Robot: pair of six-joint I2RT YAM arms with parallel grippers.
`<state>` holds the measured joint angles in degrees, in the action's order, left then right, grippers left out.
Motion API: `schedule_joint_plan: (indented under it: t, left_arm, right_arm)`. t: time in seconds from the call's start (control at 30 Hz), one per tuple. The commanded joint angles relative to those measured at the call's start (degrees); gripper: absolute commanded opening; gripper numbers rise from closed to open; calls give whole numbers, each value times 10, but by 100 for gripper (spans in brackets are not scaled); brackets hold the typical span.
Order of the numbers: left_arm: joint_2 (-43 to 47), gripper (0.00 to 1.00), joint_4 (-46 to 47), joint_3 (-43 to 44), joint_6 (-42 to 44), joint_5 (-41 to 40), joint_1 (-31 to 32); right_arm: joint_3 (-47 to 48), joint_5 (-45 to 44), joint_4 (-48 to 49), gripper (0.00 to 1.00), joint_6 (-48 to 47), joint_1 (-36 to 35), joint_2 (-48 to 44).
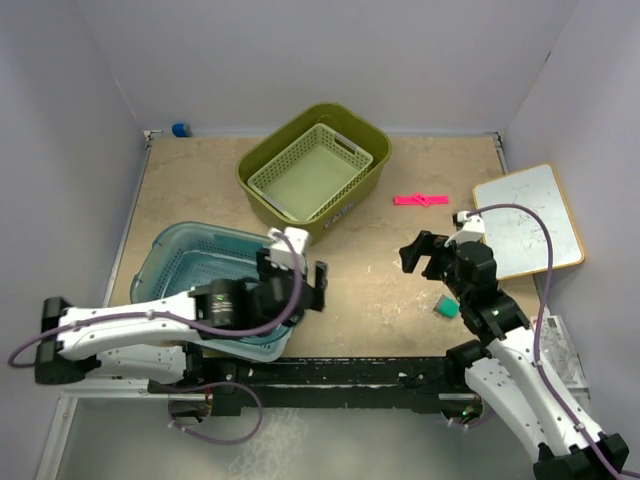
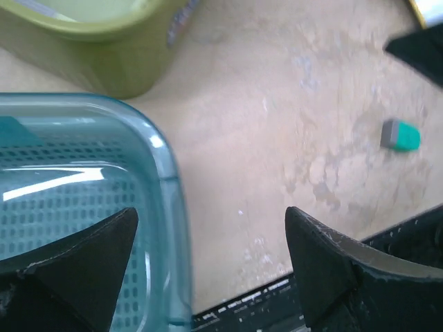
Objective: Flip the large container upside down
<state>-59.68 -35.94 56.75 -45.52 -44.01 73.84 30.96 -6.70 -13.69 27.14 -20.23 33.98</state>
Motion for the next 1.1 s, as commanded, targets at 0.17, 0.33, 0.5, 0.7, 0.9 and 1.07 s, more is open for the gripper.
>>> schedule_joint_plan:
  t: [0.17,0.33,0.5,0.7,0.9,1.07]
  left_arm:
    - [-165,84,-121,98,-103,-135,82]
    - [-179,84,-126,76,-121,-112,61]
    - [-163,77,-98,28,-130,-54,22]
    - [-146,60,-65,-3,-112,-6,-3]
    - [-144,40,-86,0,-113,-6,-14]
    - [-124,17,-172,82,-103,-24,-14]
  right_arm:
    - [6,-42,9,100,6,-2,-20]
    - [8,-45,-1,100,1,-2,-16]
    - [4,-41,-5,100,9,-2,-15]
    - [1,-39,-5,100,19,-2,-15]
    - [3,-38,-10,100,21,-2,-14]
    - [5,-40,-12,100,20,-2,-14]
